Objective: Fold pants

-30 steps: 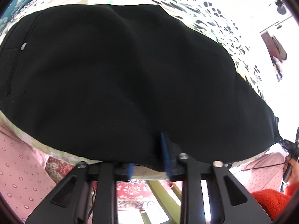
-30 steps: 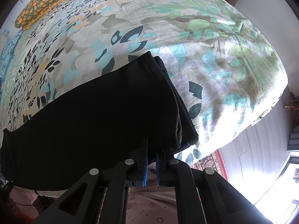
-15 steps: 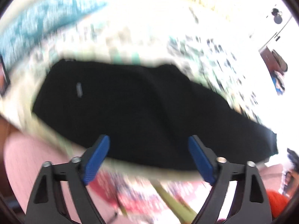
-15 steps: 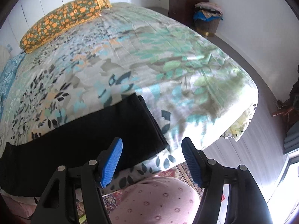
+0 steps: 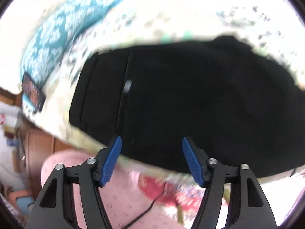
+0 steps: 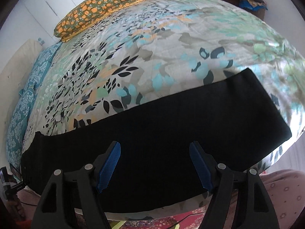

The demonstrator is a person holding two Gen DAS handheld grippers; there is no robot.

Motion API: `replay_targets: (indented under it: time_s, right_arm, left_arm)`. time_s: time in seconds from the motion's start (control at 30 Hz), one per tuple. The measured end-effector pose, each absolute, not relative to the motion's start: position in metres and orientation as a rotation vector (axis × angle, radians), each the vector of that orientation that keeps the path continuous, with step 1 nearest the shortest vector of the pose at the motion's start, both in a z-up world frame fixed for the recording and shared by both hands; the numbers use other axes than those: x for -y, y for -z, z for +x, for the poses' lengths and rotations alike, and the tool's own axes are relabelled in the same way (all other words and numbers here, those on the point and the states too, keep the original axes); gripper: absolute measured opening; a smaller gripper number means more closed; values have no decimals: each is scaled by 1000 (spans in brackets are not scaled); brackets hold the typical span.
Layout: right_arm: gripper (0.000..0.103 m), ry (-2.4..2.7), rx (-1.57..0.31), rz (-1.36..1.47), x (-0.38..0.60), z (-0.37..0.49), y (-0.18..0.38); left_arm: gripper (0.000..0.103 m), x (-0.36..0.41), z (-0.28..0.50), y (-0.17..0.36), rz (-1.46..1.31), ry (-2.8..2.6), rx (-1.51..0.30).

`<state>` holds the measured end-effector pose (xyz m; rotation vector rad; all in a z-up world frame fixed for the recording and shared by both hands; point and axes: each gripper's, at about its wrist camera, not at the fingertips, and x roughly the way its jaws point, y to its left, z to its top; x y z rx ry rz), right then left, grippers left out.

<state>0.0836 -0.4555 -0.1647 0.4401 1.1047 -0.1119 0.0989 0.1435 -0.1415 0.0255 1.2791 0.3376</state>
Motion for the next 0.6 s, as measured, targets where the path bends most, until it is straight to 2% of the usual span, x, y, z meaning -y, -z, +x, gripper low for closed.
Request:
replay_targets:
  time_s: [0.1, 0.23, 0.43, 0.5, 0.6]
  right_arm:
    - [75, 125, -1049, 475, 463, 84, 161]
    - [75, 146, -1054, 497, 468, 84, 169]
    - [75, 157, -1016, 536, 483, 72, 162]
    - [75, 166, -1009, 587, 497, 70, 163]
    - [75, 205, -999, 594, 523, 78, 161]
  left_arm:
    - [91, -122, 122, 126, -40, -199, -1162]
    - [92, -82, 172, 142, -7, -62, -1078]
    - [88, -77, 231, 202, 18, -232, -1132]
    - [97, -91, 232, 207, -44, -268, -1090]
    - [99, -92, 229, 208, -3, -277, -1080]
